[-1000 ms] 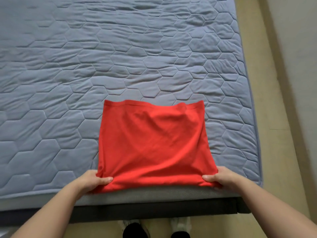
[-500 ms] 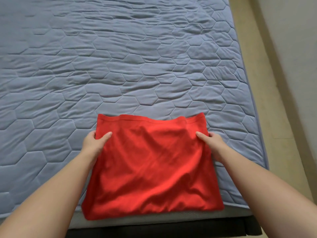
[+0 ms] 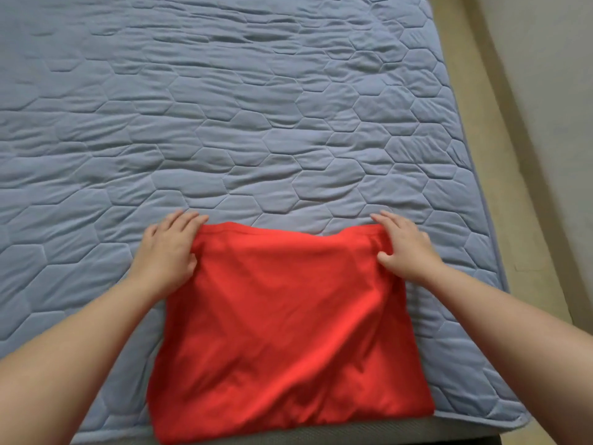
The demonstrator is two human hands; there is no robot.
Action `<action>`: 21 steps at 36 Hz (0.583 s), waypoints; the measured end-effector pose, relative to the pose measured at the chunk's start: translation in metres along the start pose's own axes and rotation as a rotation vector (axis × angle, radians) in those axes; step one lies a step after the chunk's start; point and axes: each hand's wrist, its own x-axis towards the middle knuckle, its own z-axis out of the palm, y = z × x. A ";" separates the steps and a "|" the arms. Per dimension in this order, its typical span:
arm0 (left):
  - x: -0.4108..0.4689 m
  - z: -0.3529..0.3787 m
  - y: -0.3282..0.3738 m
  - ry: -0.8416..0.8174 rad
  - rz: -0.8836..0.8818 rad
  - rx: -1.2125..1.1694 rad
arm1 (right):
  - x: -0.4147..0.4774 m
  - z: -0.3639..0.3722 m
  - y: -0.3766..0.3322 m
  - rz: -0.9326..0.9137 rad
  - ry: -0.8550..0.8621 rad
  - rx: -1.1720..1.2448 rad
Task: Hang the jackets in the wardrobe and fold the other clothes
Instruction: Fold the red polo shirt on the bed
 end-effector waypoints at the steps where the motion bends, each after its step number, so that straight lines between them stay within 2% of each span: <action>1: 0.002 -0.002 -0.001 -0.018 0.051 0.057 | 0.003 -0.003 -0.004 -0.040 -0.040 -0.100; 5: 0.011 -0.006 -0.005 -0.160 0.108 0.228 | 0.013 -0.010 -0.016 -0.124 -0.141 -0.376; 10: 0.021 -0.010 -0.009 -0.133 0.132 0.266 | 0.021 -0.010 -0.020 -0.149 -0.077 -0.563; 15: 0.026 -0.011 -0.017 -0.106 0.153 0.326 | 0.026 -0.013 -0.011 -0.126 -0.090 -0.665; 19: 0.030 -0.016 -0.030 -0.061 0.079 0.379 | 0.024 -0.032 -0.003 -0.024 -0.033 -0.798; 21: 0.032 -0.014 -0.031 -0.053 0.002 0.371 | 0.024 -0.037 -0.002 0.064 -0.032 -0.774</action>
